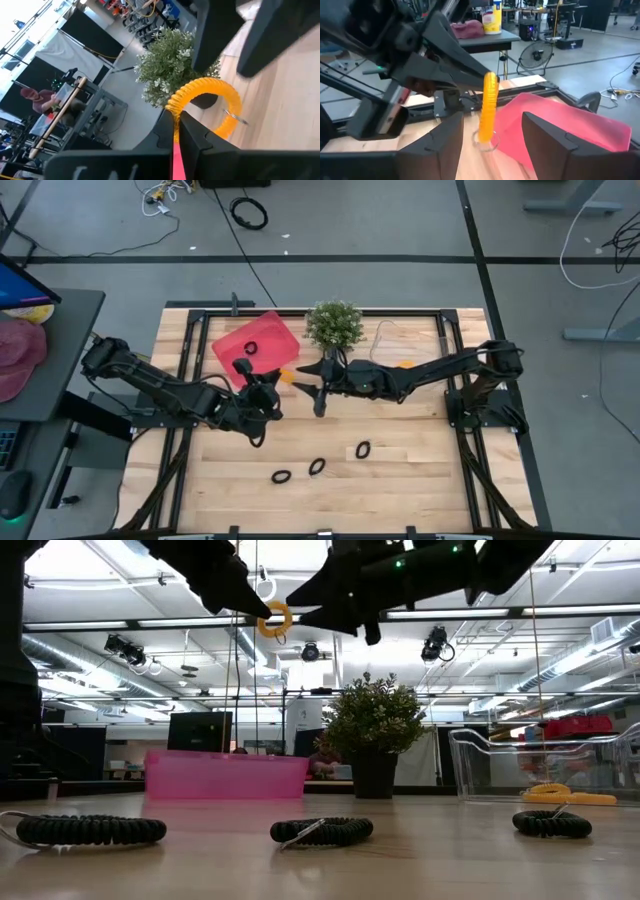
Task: Sort spring keychains
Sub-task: Put the orange spring keychain into the transparent bin
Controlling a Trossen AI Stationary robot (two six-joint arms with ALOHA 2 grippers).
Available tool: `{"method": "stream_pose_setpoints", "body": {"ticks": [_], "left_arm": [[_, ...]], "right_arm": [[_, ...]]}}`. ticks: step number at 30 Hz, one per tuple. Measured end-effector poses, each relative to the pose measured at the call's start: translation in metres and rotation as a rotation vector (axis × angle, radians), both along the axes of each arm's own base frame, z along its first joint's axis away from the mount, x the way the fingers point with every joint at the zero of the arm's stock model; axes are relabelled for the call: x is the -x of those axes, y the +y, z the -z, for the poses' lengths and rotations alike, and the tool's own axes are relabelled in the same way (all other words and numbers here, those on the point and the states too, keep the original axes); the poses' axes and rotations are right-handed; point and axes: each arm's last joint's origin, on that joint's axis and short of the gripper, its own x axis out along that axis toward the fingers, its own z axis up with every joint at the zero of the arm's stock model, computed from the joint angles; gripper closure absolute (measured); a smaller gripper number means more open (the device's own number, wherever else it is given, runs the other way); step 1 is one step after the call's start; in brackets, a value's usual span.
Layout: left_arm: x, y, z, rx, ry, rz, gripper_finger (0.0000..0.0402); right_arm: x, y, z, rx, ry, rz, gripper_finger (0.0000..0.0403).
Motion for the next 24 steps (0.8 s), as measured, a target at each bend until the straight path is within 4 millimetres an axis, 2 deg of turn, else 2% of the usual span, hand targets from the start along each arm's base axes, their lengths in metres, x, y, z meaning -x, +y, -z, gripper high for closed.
{"method": "stream_pose_setpoints", "body": {"ticks": [7, 11, 14, 17, 18, 24], "left_arm": [[0.000, 0.000, 0.000, 0.003, -0.004, 0.001, 0.0393], [-0.001, -0.001, 0.000, 0.022, 0.000, 0.021, 0.0393], [-0.001, -0.001, 0.000, 0.025, 0.001, 0.025, 0.0393], [-0.001, -0.001, 0.000, 0.025, 0.001, 0.025, 0.0393], [-0.001, -0.001, 0.000, 0.025, 0.002, 0.025, 0.0393], [-0.001, -0.001, 0.000, 0.016, 0.016, 0.031, 0.0393]], "right_arm": [[-0.011, -0.001, 0.014, 0.001, -0.032, -0.002, 0.0197], [-0.012, -0.002, 0.012, 0.032, -0.036, -0.001, 0.0210], [-0.012, -0.002, 0.013, 0.048, -0.030, -0.004, 0.0262], [-0.012, -0.002, 0.014, 0.060, -0.010, -0.040, 0.0358], [-0.012, -0.002, 0.015, 0.069, -0.001, -0.051, 0.0376], [-0.012, -0.003, 0.018, 0.085, 0.040, -0.045, 0.0388]]}}
